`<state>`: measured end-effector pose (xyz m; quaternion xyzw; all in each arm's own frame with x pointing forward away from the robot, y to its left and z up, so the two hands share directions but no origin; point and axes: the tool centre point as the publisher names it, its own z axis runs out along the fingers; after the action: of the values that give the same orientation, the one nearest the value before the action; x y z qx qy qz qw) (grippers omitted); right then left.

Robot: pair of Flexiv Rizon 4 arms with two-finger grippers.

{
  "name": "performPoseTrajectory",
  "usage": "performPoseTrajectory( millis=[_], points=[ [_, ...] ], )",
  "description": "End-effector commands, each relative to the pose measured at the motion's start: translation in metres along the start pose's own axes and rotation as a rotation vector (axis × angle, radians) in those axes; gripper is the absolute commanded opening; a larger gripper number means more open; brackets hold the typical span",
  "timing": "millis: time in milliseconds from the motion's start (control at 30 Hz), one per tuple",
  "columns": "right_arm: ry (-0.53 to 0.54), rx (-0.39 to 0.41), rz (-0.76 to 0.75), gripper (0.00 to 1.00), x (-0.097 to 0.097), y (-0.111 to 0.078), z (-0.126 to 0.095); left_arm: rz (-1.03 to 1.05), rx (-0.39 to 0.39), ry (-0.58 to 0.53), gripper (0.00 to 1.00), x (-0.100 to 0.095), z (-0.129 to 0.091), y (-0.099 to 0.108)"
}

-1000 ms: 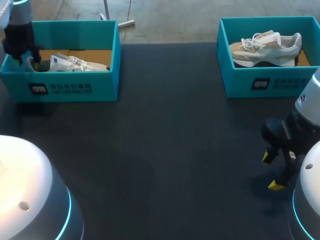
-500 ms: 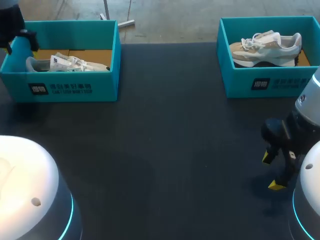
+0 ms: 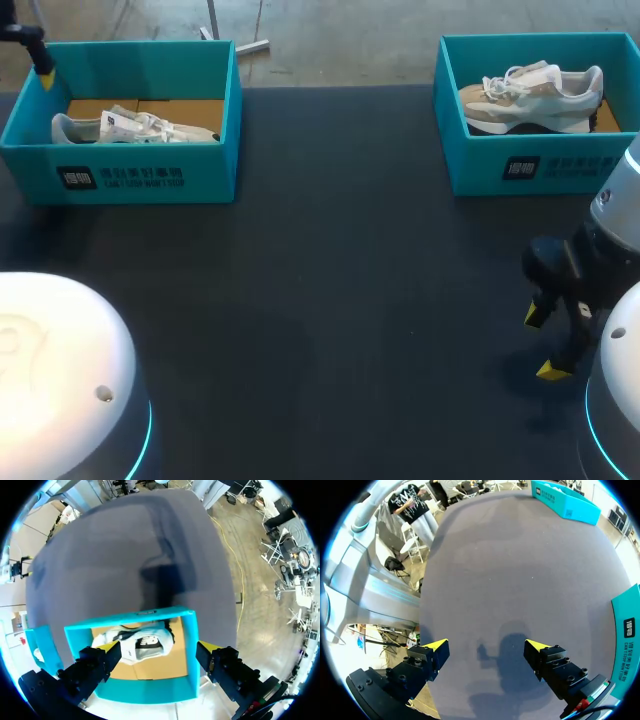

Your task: Take the shoe out of the shoebox, open the shoe tongue, remove and reinsert the insole, then place the shoe into the shoebox

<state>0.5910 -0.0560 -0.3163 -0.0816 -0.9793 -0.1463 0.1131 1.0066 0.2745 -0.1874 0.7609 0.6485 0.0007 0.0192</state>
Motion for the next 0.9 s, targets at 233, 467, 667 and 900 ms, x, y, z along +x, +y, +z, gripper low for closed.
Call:
performPoseTrajectory(
  millis=[233,467,667,900],
  points=[
    [-0.002,0.001,0.001,1.00,0.0008,-0.0002,0.0008,-0.035,0.040,-0.076,1.00,-0.0096,-0.0284,-0.0238],
    [-0.002,0.001,0.001,1.00,0.0008,-0.0002,0.0008,-0.035,0.040,-0.076,1.00,-0.0096,-0.0284,-0.0238],
    [-0.002,0.001,0.001,1.00,0.0008,-0.0002,0.0008,-0.035,0.040,-0.076,1.00,-0.0096,-0.0284,-0.0238],
    [-0.002,0.001,0.001,1.00,0.0008,-0.0002,0.0008,-0.035,0.040,-0.076,1.00,-0.0096,-0.0284,-0.0238]
  ],
)
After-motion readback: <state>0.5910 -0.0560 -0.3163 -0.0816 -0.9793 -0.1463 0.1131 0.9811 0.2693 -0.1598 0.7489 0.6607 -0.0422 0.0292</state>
